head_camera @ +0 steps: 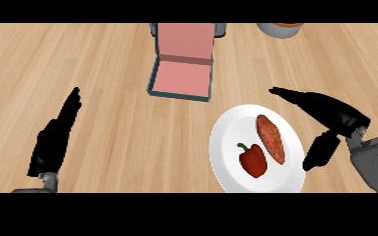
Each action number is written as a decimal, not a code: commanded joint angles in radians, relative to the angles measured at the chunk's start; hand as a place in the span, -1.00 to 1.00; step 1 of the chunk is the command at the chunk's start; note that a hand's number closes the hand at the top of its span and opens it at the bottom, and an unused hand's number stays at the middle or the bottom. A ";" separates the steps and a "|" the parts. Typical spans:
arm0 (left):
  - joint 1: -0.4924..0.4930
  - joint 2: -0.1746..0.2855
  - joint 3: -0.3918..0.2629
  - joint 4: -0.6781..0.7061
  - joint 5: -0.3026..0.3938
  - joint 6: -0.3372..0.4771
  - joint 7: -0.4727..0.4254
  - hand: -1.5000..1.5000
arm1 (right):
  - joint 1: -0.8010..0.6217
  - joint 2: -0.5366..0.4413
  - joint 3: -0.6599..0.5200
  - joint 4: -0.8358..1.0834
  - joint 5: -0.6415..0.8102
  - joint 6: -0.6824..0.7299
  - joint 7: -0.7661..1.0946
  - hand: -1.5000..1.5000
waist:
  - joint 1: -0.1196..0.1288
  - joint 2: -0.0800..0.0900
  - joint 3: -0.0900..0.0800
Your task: Pick the sweet potato from the plate and place it in the cardboard box
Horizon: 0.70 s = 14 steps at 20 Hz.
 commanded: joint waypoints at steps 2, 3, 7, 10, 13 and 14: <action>-0.034 -0.019 0.013 0.010 -0.012 -0.011 0.026 0.00 | -0.008 0.153 0.054 -0.019 0.111 -0.035 0.157 -1.00 | 0.002 0.002 0.000; 0.043 -0.019 0.030 -0.017 0.001 -0.040 -0.029 0.00 | 0.049 0.100 -0.011 -0.026 0.131 -0.009 0.068 -1.00 | 0.002 0.001 0.001; -0.078 -0.053 0.013 0.002 -0.055 -0.007 0.052 0.00 | 0.050 0.105 -0.019 -0.004 0.174 0.036 0.079 -1.00 | -0.001 0.002 0.001; -0.017 -0.025 0.044 -0.073 -0.030 -0.059 0.071 0.00 | 0.040 0.179 -0.006 0.054 0.240 0.030 0.080 -1.00 | 0.006 0.002 0.001; -0.019 -0.073 0.060 0.082 -0.058 -0.048 -0.064 0.00 | 0.135 0.140 -0.065 -0.041 0.247 0.069 0.018 -1.00 | -0.001 0.001 0.001; -0.049 -0.039 0.095 0.050 -0.034 -0.072 -0.028 0.00 | 0.037 0.147 -0.090 0.124 0.271 0.064 -0.053 -1.00 | 0.004 0.003 0.001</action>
